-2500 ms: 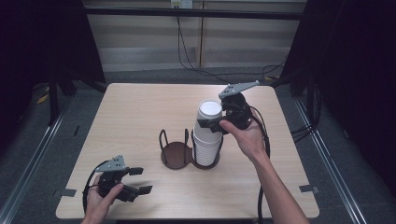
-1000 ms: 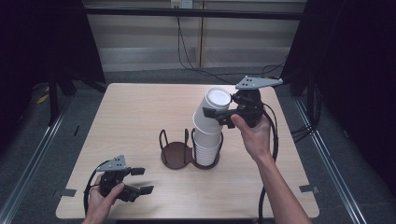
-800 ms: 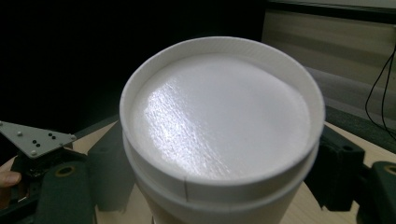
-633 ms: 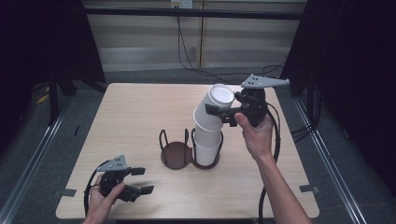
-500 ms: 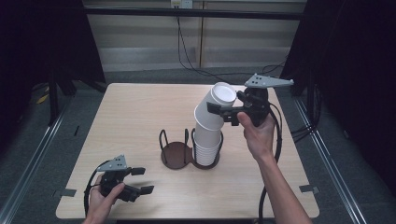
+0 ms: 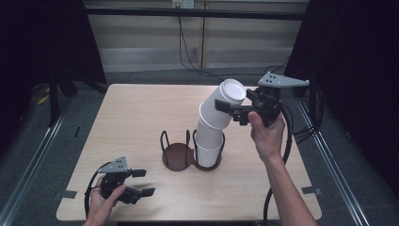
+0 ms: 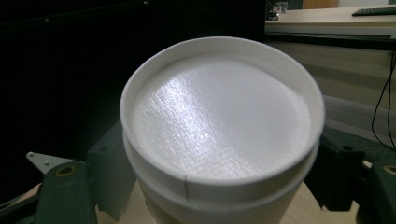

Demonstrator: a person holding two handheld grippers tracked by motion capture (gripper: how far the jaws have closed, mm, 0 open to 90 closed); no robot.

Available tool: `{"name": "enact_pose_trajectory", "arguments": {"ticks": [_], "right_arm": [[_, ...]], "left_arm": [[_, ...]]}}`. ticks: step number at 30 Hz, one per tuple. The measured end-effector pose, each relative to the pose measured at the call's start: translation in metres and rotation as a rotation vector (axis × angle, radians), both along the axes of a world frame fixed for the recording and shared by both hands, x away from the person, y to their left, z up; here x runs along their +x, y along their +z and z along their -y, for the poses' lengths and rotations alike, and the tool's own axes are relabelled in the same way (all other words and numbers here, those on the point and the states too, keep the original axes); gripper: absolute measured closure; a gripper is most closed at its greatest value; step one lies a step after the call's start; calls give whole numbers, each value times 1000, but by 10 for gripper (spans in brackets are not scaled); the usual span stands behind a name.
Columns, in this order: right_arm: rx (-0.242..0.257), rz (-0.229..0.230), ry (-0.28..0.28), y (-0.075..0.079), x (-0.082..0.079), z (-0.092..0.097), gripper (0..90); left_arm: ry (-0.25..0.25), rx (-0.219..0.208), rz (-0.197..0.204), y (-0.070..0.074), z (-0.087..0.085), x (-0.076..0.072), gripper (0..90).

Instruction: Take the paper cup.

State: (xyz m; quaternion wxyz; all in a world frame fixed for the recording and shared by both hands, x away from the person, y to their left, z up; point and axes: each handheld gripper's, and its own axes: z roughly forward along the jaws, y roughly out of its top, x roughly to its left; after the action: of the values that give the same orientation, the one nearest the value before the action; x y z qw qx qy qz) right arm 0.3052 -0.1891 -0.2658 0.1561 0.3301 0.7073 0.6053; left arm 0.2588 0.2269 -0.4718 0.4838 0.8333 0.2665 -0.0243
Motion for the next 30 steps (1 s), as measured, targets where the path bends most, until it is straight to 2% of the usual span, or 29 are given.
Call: {"name": "enact_pose_trajectory", "arguments": {"ticks": [6,10,14,16,19,23,26,28,30], "right_arm": [[15,9,-5,6,-11,11,228],[5,0,-14,2,-21,17,228],[14,-1,-16,-1,-27,23,228],[12,-5,-19,-4,-31,24,228],[16,-2,-13,-7,-39,26,228],[3,0,-11,-9,-48,29,228],[-10,4,-13,-9,-58,30,229],[-16,1,2,-13,-67,28,229],[-24,-3,7,-17,-70,27,230]], "left_arm": [[1,-10,-1,0,0,0,169],[-4,-24,0,0,1,1,169],[-4,-20,4,0,1,1,168],[9,-11,12,1,1,0,169],[14,-23,6,1,0,1,169],[15,-23,9,1,0,1,168],[9,-48,19,2,1,1,168],[16,-52,45,3,4,-1,166],[16,-58,41,3,5,-1,166]]}}
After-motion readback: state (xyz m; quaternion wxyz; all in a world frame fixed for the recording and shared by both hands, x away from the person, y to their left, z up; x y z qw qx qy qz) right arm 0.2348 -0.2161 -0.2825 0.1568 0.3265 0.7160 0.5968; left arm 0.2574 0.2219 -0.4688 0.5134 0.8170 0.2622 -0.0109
